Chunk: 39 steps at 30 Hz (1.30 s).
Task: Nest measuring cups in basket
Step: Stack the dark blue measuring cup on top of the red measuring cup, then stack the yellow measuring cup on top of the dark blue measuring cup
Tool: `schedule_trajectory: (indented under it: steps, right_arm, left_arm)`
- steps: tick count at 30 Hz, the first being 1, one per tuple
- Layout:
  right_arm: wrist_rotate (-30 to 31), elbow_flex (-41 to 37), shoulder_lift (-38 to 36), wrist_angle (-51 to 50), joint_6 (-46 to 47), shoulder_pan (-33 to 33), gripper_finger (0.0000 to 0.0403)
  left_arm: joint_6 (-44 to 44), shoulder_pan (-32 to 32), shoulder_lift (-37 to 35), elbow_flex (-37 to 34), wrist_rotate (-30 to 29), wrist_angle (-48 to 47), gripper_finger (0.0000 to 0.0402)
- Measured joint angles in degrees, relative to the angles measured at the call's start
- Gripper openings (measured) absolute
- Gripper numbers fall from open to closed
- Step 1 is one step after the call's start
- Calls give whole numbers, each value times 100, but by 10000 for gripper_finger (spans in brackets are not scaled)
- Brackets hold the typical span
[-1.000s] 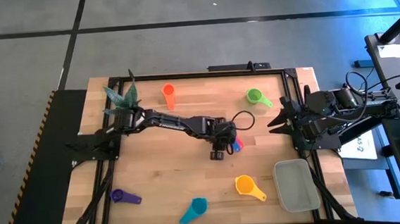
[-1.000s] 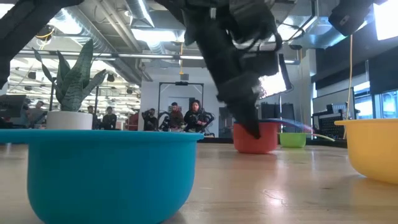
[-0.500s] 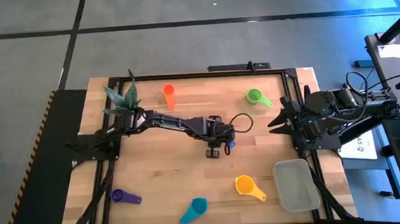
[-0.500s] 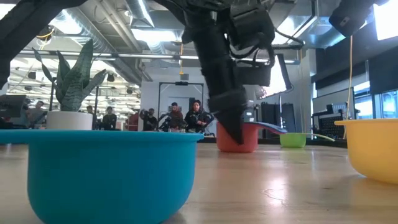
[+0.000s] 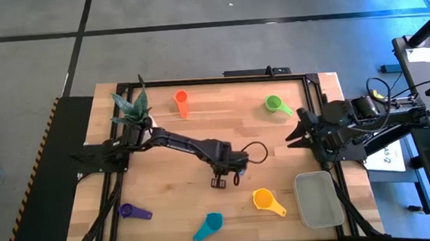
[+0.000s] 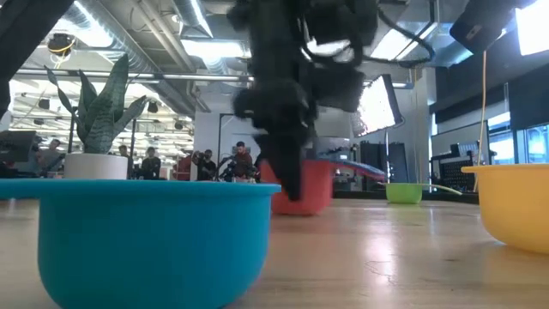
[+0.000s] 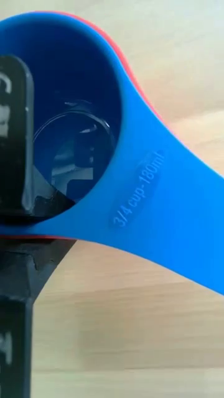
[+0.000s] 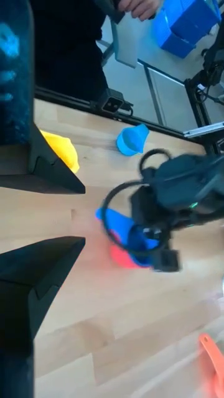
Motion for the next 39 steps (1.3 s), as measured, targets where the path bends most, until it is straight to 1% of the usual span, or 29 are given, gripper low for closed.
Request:
schedule_trajectory:
  steps: [6, 9, 15, 17, 20, 23, 26, 31, 39]
  right_arm:
    - [-69, 0, 151, 154, 16, 160, 124]
    - [-67, -2, 233, 383, 130, 315, 124]
    - [-49, -1, 342, 445, 423, 664, 124]
    - [-38, -2, 363, 438, 468, 747, 123]
    - [21, -2, 376, 438, 571, 830, 123]
    - [119, 0, 373, 434, 578, 904, 123]
    - [149, 0, 373, 427, 563, 957, 123]
    - [149, -1, 373, 425, 367, 979, 124]
    - [145, 0, 373, 414, 294, 979, 124]
  left_arm:
    - [-182, -188, -62, -9, -400, -684, 7]
    - [-193, -211, -73, -182, -414, -532, 7]
    - [-202, -143, -120, -602, -455, 1, 10]
    - [-202, -125, -121, -640, -455, 134, 23]
    - [-200, -127, -120, -648, -577, 266, 53]
    - [-192, -125, -188, -670, -559, 263, 82]
    - [-180, -125, -292, -686, -522, 166, 101]
    - [-178, -97, -540, -678, -537, 112, 115]
    - [-144, -13, -723, -669, -549, -72, 119]
